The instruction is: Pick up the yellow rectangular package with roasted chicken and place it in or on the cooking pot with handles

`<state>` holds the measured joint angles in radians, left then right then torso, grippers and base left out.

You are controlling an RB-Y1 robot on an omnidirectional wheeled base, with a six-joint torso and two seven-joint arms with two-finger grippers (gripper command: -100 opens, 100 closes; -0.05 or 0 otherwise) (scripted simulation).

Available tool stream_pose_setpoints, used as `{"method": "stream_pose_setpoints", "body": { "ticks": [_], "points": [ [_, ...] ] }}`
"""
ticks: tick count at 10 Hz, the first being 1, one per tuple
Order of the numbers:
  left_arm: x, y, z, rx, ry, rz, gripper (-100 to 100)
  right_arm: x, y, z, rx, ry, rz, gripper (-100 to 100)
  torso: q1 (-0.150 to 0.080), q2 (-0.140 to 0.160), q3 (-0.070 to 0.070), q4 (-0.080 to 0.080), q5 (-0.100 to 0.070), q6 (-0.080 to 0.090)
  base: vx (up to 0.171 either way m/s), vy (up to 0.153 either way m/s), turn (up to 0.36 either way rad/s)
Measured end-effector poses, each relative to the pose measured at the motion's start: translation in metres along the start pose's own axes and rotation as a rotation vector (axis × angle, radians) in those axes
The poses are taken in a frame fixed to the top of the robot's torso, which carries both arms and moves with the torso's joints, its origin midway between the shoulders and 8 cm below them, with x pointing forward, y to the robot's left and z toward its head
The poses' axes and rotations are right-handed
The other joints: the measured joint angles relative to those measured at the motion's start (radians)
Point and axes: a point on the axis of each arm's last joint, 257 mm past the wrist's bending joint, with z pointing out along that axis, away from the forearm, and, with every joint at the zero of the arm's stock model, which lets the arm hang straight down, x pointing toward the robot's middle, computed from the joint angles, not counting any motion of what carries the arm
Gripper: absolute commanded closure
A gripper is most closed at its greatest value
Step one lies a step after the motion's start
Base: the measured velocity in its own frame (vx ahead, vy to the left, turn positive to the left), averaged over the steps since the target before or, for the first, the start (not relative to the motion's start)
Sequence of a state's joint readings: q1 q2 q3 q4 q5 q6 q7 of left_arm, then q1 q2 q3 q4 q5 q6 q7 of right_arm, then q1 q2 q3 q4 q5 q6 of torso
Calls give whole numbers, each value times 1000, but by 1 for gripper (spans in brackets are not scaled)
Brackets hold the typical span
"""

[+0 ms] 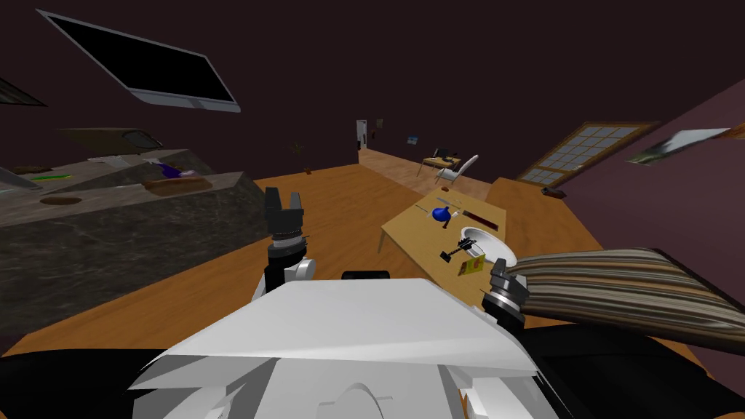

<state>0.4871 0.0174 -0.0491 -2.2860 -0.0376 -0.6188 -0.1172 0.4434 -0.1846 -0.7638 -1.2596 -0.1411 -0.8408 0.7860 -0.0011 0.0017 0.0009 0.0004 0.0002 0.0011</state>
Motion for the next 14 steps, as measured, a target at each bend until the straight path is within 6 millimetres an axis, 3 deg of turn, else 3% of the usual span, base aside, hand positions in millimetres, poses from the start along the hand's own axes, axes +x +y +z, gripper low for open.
{"method": "stream_pose_setpoints", "body": {
  "ticks": [5,9,14],
  "points": [
    [0,0,0,0,0,0,0,-1,-59,-28,116,21,-213,-100,-2,-1,0,0,0,0,33,-40,149],
    [0,0,0,0,0,0,0,4,-94,-55,204,60,-356,-100,-4,-1,0,0,-1,0,25,-58,130],
    [0,0,0,0,0,0,0,22,-121,-103,305,136,-478,-100,-3,0,0,0,-1,0,14,-60,96]
  ]
}}
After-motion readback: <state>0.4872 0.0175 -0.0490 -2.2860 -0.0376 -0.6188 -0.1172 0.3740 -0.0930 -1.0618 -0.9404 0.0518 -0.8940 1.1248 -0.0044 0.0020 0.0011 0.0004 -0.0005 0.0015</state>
